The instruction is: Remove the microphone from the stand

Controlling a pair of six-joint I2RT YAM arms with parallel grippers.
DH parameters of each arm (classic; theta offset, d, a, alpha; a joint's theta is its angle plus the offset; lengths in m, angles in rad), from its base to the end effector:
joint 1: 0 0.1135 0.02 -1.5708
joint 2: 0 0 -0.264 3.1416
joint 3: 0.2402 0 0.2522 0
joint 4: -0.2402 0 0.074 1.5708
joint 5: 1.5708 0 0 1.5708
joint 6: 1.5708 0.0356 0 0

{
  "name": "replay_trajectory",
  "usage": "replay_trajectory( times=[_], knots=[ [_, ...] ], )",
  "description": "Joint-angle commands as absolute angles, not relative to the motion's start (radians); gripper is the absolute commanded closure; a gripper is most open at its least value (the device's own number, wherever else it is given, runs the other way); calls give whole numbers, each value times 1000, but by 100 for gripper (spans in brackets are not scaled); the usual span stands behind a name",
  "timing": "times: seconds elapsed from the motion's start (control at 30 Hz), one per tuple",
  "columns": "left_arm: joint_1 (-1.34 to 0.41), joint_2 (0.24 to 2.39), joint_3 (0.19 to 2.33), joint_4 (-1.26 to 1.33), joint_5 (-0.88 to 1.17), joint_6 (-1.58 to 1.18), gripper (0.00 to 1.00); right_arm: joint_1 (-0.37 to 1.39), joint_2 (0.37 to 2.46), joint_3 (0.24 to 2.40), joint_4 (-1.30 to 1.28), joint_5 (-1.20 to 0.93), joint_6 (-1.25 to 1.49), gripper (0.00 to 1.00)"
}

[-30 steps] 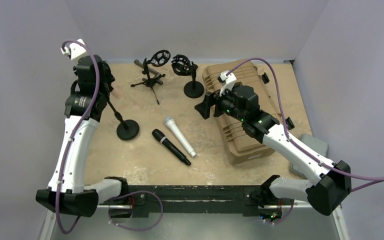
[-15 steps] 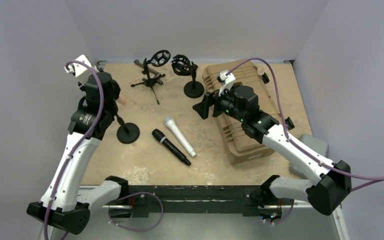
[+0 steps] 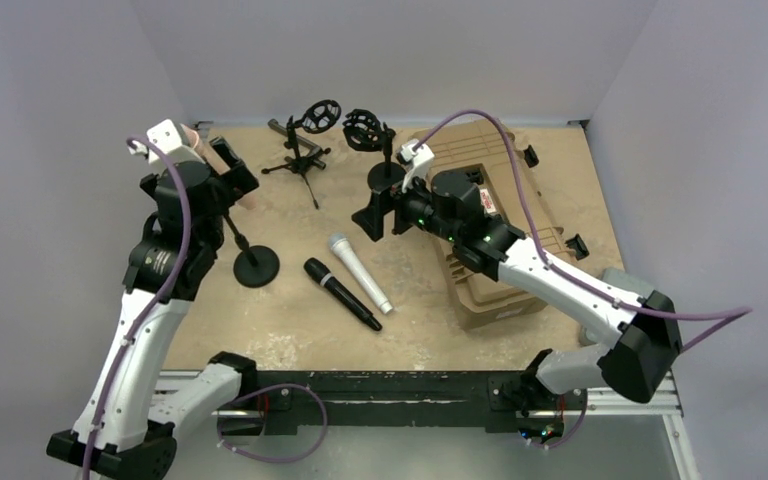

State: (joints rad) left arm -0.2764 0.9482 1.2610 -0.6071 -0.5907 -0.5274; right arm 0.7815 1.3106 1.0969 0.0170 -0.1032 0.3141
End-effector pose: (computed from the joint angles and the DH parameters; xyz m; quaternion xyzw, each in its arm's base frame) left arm 0.1784 -0.0300 0.4304 -0.2682 0.7406 -0.0078 0.6160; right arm 0.2185 0.2220 0.3539 -0.2106 0.7435 0.3639 0.5200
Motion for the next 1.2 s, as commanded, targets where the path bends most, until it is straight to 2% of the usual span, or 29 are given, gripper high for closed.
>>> replay_trajectory(
  times=[0.0,0.23,0.63,0.83,1.0,1.17],
  knots=[
    [-278,852,1283,-617,-517,-440,0,834,1367,1229,114,-30,289,12],
    [-278,674,1323,-651,-676,-303,0,960,1539,1457,241,108,282,15],
    [-278,520,1275,-684,-646,-303,0,1086,1849,1763,460,165,115,14],
    [-278,479,1247,-674,-709,-312,0,1134,2051,2016,377,281,24,17],
    [-278,424,1214,-695,-728,-346,0,1155,2153,2133,359,346,-54,21],
    [-278,379,1173,-785,-726,-440,1,1169,2241,2240,347,436,-114,30]
  ],
)
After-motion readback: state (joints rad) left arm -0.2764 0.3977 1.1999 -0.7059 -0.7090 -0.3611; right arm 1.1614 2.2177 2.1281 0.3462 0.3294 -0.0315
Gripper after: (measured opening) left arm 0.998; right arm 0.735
